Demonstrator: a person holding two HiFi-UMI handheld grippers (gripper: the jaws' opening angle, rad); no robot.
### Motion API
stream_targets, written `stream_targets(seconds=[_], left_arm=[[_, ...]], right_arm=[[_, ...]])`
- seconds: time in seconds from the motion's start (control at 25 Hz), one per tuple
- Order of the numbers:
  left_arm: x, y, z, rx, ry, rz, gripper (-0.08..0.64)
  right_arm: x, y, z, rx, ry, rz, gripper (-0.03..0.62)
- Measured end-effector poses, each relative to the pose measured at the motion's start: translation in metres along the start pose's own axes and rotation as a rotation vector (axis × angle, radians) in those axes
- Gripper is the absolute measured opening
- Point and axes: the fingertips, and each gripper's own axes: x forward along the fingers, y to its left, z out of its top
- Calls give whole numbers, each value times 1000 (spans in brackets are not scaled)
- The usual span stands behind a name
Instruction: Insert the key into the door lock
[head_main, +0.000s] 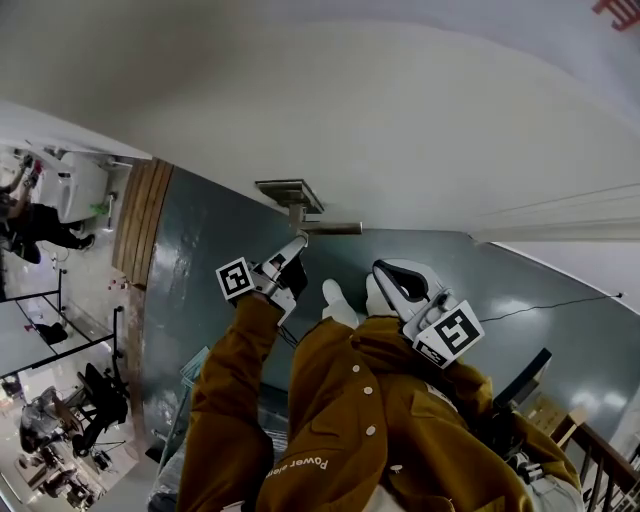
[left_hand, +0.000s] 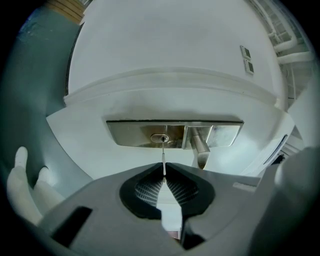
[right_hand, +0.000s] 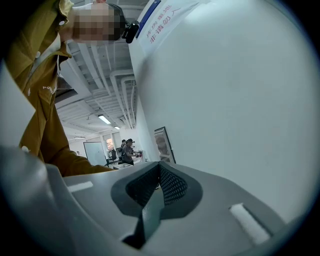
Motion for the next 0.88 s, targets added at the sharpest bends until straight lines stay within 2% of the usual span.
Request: stream_targets(seconds=[0.16, 0.56, 0.72, 0.88], left_arm=[[-1, -3, 2, -20, -24, -27, 21], [11, 3, 14, -22, -15, -28, 27], [26, -2, 21, 33, 34, -31, 32], [26, 1, 28, 30, 3, -58, 31]], right_arm=[[-1, 4, 0, -2, -2, -7, 8], [-5, 14, -1, -10, 7, -10, 8], [-8, 23, -3, -15, 9, -1, 8], [-8, 27, -10, -16, 8, -4, 8]])
